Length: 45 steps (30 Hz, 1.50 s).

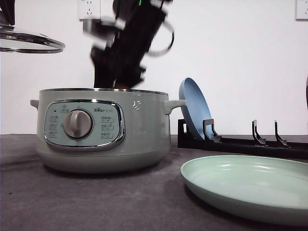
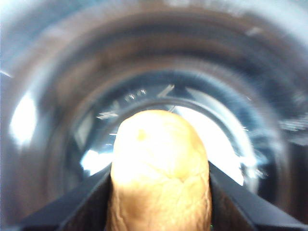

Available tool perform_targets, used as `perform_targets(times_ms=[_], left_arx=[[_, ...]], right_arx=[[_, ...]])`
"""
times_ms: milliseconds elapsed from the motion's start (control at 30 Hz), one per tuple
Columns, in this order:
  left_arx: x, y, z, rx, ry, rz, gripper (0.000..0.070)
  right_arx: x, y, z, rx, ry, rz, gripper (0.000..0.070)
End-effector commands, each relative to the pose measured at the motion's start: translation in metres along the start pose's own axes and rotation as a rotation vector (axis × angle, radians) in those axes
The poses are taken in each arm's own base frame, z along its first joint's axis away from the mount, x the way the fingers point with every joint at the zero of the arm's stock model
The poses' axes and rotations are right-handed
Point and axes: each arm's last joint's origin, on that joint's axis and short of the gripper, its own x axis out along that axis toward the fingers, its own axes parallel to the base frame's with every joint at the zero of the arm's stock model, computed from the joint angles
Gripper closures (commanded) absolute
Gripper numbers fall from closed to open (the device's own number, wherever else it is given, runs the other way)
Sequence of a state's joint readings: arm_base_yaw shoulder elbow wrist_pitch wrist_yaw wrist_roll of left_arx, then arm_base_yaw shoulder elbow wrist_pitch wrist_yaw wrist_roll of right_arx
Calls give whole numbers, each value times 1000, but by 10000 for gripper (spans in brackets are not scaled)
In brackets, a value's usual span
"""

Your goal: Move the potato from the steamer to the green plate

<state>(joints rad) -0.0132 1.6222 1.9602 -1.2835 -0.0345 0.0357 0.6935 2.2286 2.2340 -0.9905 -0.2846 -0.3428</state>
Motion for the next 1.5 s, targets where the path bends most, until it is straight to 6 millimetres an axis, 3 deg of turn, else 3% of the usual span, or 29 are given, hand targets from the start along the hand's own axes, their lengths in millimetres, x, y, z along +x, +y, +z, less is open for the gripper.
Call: perform_targets(times_ms=[0, 233, 433, 667, 833, 1000, 1133, 1267, 1467], left_arx=[[-4, 1, 7, -2, -51, 2, 690], [-4, 1, 6, -2, -46, 2, 690], [-4, 1, 6, -1, -41, 2, 690], [-4, 1, 5, -1, -37, 2, 690], [-4, 1, 5, -1, -37, 1, 690], [-4, 1, 5, -1, -38, 2, 690], [-4, 1, 5, -1, -40, 2, 690], [-4, 1, 6, -1, -41, 1, 690], [-4, 0, 6, -1, -42, 0, 690]], right_arx=[[-33, 10, 12, 4, -43, -10, 435], [-122, 29, -3, 101, 34, -68, 435], [-191, 50, -27, 167, -4, -127, 435], [-243, 82, -84, 243, 49, -213, 435], [-265, 108, -136, 301, 31, -230, 435], [-268, 125, -184, 390, -43, -261, 435], [-253, 133, -217, 464, -112, -281, 435], [-223, 131, -241, 535, -180, -289, 435], [-167, 118, -261, 610, -174, -280, 435]])
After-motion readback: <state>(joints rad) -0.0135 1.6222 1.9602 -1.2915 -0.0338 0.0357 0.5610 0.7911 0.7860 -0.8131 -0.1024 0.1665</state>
